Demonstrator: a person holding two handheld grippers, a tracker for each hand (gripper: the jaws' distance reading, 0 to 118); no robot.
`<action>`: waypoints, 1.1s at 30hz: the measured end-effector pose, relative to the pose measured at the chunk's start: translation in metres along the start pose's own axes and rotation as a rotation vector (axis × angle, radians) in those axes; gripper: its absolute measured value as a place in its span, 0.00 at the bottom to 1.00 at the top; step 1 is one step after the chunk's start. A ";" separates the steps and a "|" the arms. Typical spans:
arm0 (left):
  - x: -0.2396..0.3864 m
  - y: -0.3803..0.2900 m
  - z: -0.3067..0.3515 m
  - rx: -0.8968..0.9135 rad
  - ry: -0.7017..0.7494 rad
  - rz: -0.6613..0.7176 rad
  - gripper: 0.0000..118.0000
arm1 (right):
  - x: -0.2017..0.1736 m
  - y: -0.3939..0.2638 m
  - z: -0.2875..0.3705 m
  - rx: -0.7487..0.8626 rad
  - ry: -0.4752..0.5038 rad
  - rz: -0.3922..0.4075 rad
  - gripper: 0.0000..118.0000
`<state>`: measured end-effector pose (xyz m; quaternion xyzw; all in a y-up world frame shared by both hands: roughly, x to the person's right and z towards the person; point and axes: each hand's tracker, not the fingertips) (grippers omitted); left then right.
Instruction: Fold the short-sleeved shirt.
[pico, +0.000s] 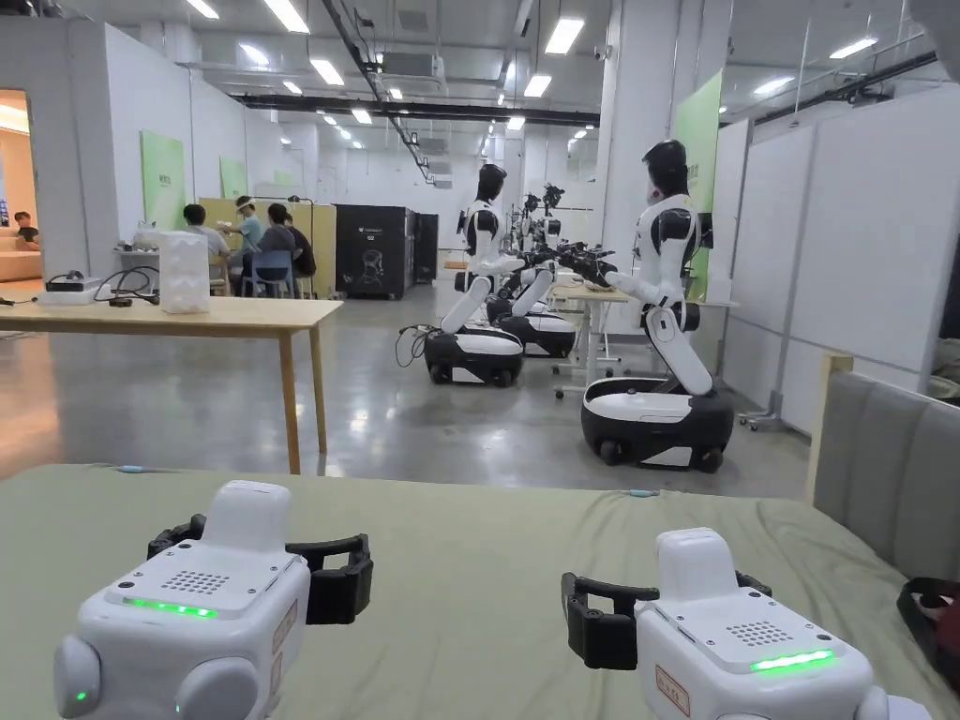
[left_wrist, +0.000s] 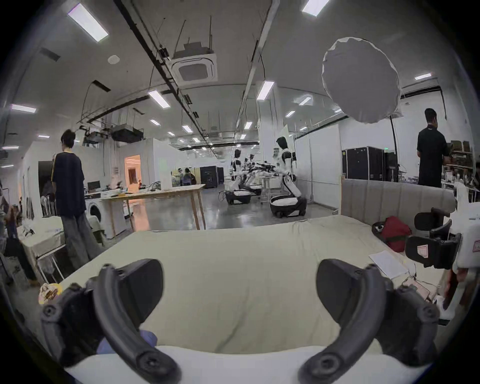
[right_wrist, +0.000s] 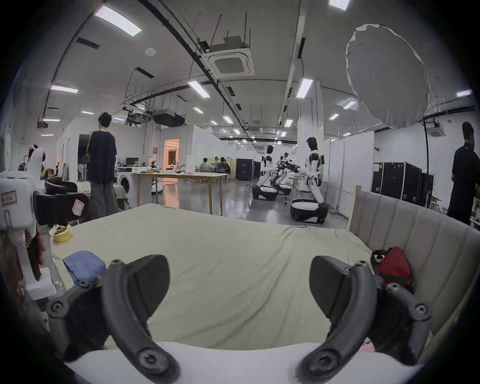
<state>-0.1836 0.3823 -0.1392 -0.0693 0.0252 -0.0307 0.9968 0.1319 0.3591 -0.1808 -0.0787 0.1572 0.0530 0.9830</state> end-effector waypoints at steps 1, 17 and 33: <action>0.001 0.000 0.001 0.002 -0.002 -0.002 1.00 | -0.001 0.001 0.001 0.002 -0.003 0.003 0.97; -0.003 -0.005 -0.001 0.015 0.006 0.015 1.00 | -0.013 0.021 0.005 -0.076 -0.121 -0.059 1.00; -0.002 -0.006 0.007 0.009 0.019 0.044 1.00 | -0.008 0.028 0.003 -0.094 -0.149 -0.128 0.99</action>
